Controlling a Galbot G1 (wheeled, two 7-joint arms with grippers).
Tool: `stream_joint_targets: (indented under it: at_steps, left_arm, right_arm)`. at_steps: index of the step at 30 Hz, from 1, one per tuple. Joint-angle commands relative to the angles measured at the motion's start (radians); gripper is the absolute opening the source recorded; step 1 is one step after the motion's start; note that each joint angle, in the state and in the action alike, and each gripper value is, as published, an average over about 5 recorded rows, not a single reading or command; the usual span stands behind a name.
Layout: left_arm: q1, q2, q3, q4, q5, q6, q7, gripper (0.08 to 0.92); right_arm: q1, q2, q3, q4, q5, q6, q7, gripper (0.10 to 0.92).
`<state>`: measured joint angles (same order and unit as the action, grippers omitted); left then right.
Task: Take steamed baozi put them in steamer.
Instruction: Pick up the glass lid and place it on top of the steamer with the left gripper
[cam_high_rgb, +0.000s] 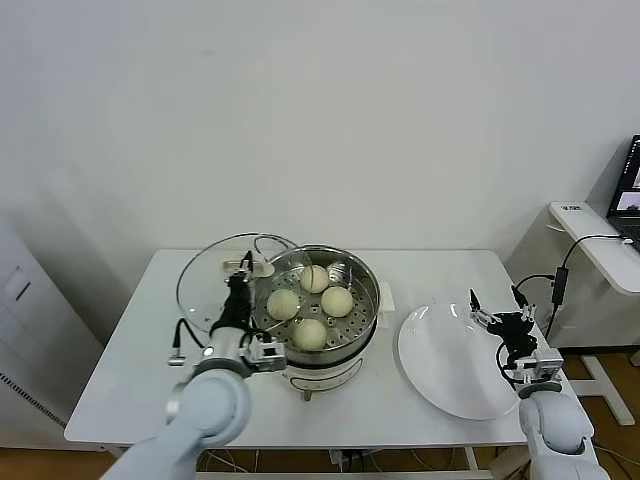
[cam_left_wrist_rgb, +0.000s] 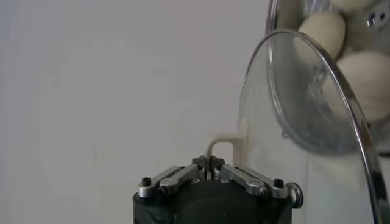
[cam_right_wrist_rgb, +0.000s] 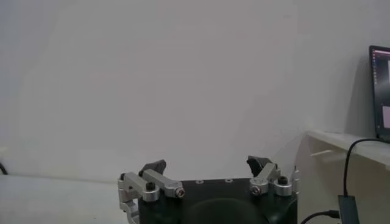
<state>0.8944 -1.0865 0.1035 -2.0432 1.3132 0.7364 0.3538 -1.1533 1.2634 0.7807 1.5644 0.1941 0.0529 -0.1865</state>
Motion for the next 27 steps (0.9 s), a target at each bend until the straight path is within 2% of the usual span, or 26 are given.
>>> stream_joint_targets:
  at_steps: [1, 13, 27]
  left_arm:
    - [-0.043, -0.153, 0.092, 0.079, 0.12, 0.049, 0.023, 0.104]
    - [-0.048, -0.238, 0.114, 0.18, 0.182, 0.049, 0.015, 0.104]
    - [-0.044, -0.275, 0.136, 0.203, 0.201, 0.049, -0.002, 0.104]
  right_arm:
    - [0.0, 0.0, -0.001, -0.006, 0.0, 0.002, -0.003, 0.823]
    - [-0.002, 0.0, 0.005, -0.016, -0.001, 0.005, -0.007, 0.823]
    - [-0.004, 0.008, 0.007, -0.022, -0.005, 0.006, -0.01, 0.823]
